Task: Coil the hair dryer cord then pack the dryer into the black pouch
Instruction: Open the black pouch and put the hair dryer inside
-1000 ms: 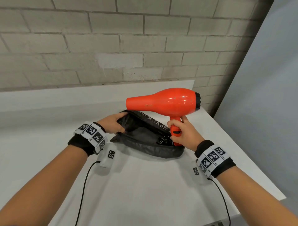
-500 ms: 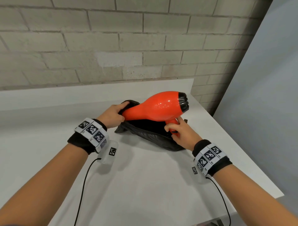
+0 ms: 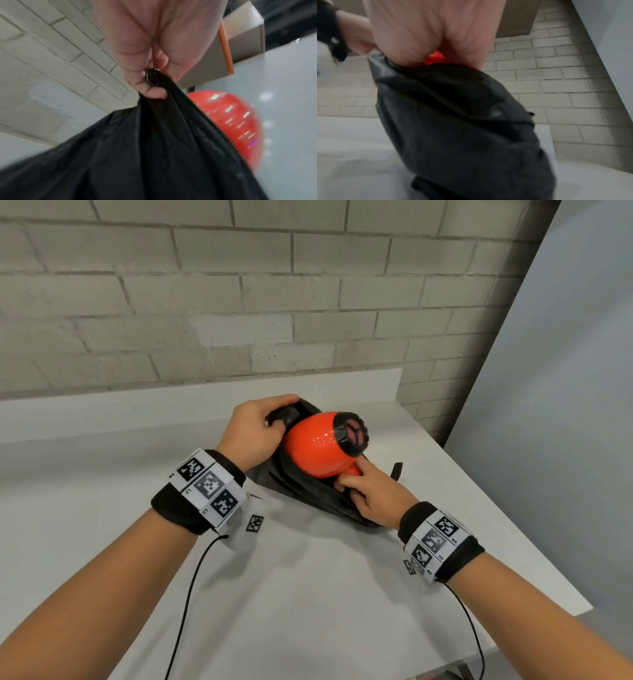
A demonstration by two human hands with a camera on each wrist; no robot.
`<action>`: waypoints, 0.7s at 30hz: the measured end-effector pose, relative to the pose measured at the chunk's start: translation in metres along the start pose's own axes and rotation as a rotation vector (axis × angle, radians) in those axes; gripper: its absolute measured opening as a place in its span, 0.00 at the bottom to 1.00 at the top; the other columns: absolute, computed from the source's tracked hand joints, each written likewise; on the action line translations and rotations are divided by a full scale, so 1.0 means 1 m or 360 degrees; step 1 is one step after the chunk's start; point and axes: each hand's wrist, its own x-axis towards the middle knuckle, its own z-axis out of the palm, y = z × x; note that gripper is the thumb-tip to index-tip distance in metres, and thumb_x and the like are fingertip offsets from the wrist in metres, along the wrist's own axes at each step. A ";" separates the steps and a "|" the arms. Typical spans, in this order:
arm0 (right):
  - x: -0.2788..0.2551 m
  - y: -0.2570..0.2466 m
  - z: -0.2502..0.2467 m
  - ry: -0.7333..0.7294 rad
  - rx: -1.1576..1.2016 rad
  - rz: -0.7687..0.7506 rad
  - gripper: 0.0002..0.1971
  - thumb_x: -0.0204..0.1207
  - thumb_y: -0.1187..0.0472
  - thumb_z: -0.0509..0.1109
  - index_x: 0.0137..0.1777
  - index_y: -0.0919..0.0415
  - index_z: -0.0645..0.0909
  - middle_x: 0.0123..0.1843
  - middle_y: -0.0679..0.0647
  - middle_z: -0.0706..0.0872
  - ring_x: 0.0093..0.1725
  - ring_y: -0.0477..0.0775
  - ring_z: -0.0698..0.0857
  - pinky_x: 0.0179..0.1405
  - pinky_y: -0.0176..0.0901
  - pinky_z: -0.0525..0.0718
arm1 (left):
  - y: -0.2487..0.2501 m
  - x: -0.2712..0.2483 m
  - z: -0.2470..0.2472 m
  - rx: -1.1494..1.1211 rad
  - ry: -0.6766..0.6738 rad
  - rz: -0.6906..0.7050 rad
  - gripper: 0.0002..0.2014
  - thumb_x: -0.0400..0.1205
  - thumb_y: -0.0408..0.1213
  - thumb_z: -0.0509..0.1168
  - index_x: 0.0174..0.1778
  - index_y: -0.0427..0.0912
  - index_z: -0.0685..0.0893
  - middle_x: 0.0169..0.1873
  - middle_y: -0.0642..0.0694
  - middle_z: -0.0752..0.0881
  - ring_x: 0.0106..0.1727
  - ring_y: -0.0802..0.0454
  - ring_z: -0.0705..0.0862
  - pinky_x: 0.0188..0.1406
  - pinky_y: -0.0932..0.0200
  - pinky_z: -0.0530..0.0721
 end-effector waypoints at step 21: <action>0.000 -0.005 0.002 -0.0165 -0.0078 0.0042 0.20 0.70 0.71 0.59 0.60 0.58 0.82 0.68 0.65 0.74 0.54 0.69 0.79 0.52 0.58 0.82 | 0.009 -0.014 0.019 -0.0047 -0.0761 0.0298 0.43 0.62 0.43 0.79 0.69 0.67 0.63 0.65 0.58 0.77 0.65 0.66 0.76 0.69 0.70 0.72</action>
